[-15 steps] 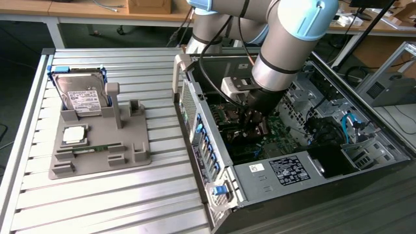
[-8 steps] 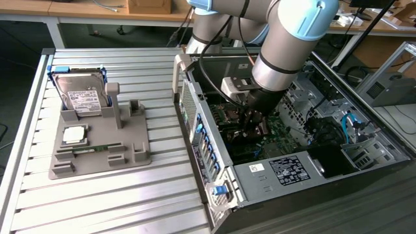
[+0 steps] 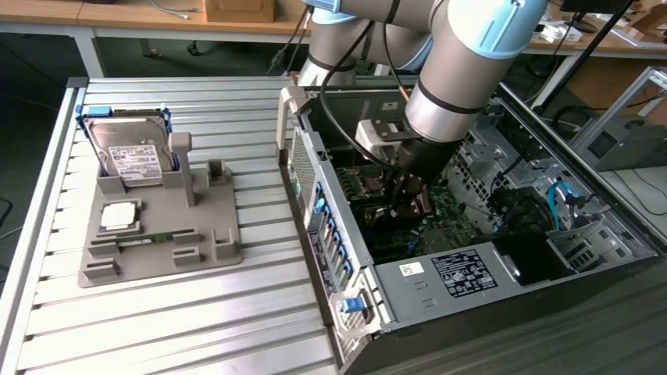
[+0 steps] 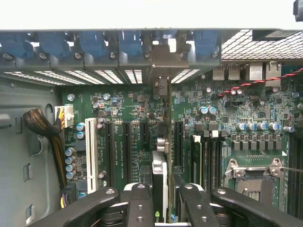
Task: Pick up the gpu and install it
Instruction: 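Insert the gpu into the slot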
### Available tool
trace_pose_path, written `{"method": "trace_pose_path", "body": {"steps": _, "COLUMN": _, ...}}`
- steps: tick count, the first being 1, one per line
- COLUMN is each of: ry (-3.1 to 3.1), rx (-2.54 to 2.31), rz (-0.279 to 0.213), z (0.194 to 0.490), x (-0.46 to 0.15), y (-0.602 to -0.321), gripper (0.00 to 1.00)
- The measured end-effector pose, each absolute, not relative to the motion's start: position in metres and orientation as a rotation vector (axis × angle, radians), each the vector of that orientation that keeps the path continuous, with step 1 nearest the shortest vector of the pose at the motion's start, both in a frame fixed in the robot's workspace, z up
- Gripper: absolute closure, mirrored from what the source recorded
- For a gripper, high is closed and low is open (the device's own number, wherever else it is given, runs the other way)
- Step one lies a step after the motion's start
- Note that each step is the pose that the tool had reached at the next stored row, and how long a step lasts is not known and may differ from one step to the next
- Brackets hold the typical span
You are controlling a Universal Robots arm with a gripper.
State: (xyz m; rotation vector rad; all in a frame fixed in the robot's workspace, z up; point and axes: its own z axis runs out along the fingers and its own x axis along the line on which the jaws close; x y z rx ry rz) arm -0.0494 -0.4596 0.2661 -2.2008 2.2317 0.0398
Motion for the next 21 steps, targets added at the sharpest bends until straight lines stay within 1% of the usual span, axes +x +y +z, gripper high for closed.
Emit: {"method": "trace_pose_path", "body": {"steps": 21, "ry": 2.249, "rx": -2.183, "rz": 0.039, "z": 0.2623, "x": -0.0518, "y": -0.4596, "gripper": 0.73}}
